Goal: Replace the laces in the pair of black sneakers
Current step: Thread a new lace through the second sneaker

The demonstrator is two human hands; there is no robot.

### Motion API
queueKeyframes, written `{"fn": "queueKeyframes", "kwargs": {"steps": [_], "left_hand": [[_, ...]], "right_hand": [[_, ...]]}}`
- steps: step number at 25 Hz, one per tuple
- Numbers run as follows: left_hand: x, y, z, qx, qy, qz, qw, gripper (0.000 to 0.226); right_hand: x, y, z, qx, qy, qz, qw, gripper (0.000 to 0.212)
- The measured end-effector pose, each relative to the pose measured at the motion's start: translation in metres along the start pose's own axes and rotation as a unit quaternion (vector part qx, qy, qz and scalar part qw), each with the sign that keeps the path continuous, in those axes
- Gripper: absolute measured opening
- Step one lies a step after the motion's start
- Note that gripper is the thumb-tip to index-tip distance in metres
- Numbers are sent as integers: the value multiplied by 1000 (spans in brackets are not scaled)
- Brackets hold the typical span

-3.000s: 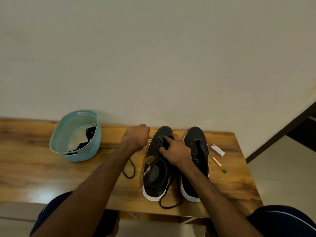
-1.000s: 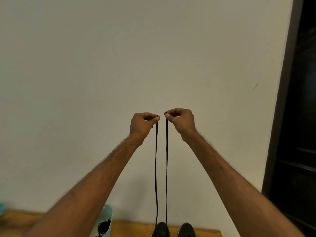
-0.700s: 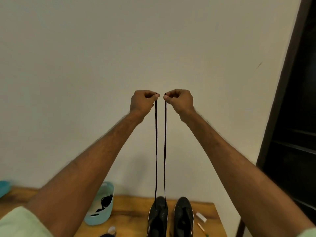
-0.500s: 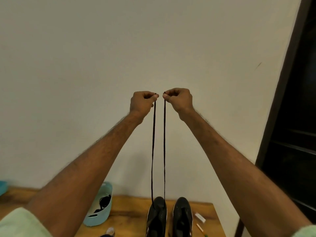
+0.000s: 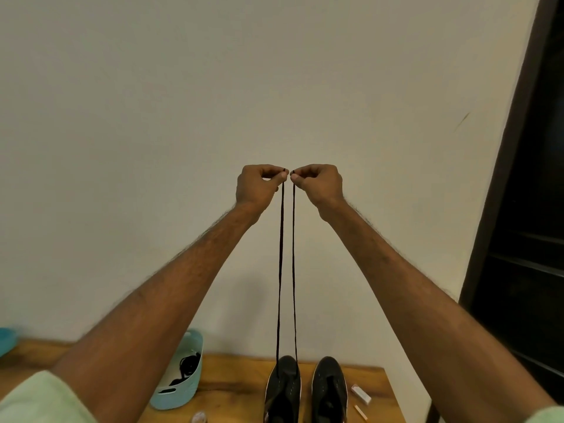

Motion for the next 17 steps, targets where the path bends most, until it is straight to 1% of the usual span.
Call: {"fn": "queueKeyframes", "kwargs": {"steps": [5,7,9,13,17], "left_hand": [[-2,-3,0,-3,2,0,1000,17],[-10,-3,1,1,-8,2,1000,16],[-23,12,-1,-1,-20,24,1000,15],[-52,86,-16,-44,-10,137,990,16],[-59,179,-55,-109,1,215,970,16]], "right_hand": [[-2,2,2,3,3,5,1000,9],[-3,4,1,0,1,9,1000,8],[-8,-5,-3,11,-9,13,1000,6],[-25,-51,-14,65,-9,16,998,4],[-35,-116,-50,134,-7,40,990,10]]}}
Point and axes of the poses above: each hand's wrist, its own z-axis towards the middle knuckle, its own x-axis out of the palm, y = z × x, the point moved 4 cm from there along z, towards the middle knuckle, and after that the axes turned 4 degrees about -x, right-handed, at the moved point
